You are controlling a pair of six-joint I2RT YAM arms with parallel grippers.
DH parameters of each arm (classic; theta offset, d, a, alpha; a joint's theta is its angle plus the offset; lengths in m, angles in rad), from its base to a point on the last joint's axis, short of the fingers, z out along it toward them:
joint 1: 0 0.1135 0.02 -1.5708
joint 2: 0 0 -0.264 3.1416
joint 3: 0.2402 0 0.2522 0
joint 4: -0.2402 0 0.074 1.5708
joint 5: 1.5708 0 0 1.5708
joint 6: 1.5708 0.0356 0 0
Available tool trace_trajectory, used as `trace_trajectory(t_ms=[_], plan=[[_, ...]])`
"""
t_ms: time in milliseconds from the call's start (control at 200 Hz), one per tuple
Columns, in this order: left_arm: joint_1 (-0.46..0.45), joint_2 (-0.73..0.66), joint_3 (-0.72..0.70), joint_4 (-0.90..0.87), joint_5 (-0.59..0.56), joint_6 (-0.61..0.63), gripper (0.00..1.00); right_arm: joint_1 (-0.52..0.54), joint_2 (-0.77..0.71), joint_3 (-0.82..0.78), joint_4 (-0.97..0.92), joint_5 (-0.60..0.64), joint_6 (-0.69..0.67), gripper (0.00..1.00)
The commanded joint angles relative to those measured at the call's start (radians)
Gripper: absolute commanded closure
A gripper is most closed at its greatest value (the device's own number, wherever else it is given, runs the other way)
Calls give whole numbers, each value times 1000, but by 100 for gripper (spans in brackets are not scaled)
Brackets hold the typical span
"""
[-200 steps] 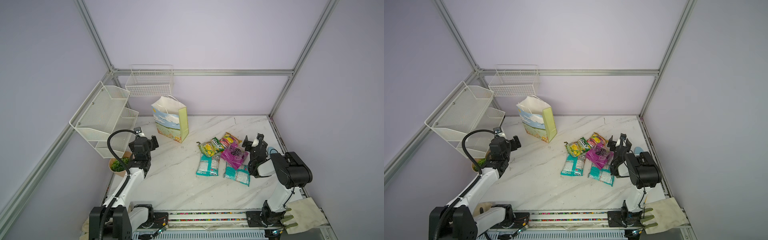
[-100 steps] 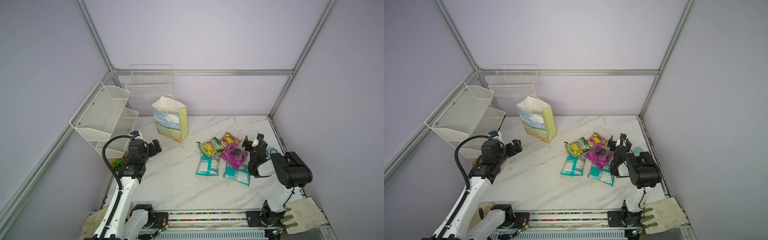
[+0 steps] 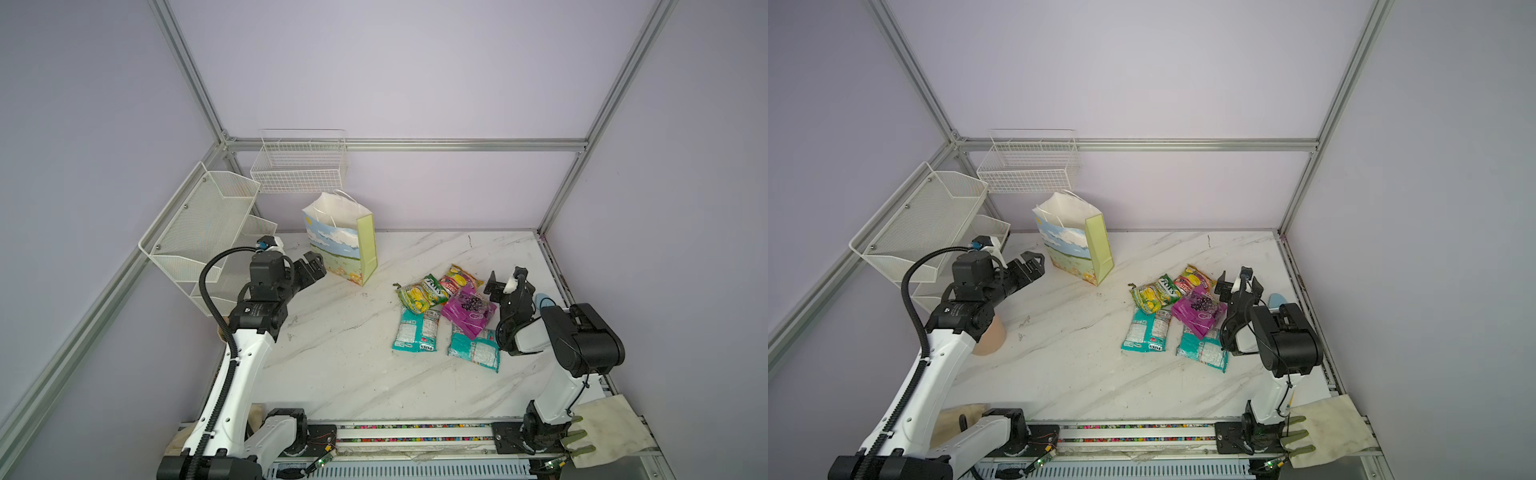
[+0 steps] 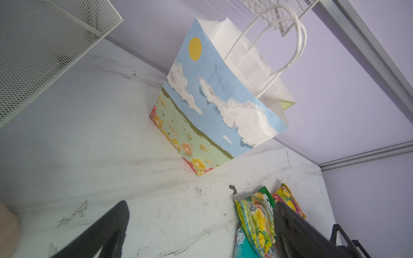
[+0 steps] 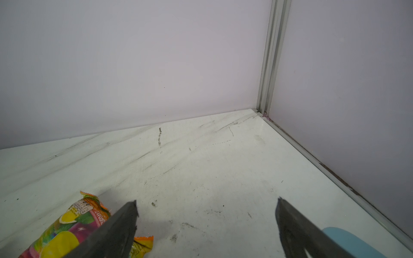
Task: Place the snacks into the paper bag
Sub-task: Pick up the paper bag from the top-left of the table.
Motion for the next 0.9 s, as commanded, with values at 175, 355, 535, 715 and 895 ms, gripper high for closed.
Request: trace_trajectory(t_ms=[175, 355, 535, 715, 895], plan=[[-30, 73, 181, 24, 49, -125, 2, 133, -372, 20, -233, -50, -128, 3], [-72, 49, 191, 50, 0, -155, 2, 166, -783, 135, -1027, 69, 656, 3], [-93, 91, 229, 72, -17, -183, 2, 129, -811, 122, -1024, -400, 622, 3], [-113, 167, 296, 80, -35, -193, 2, 176, -884, 121, -1090, -419, 619, 3], [-113, 228, 351, 77, -68, -181, 2, 179, -943, 123, -1161, -457, 602, 3]])
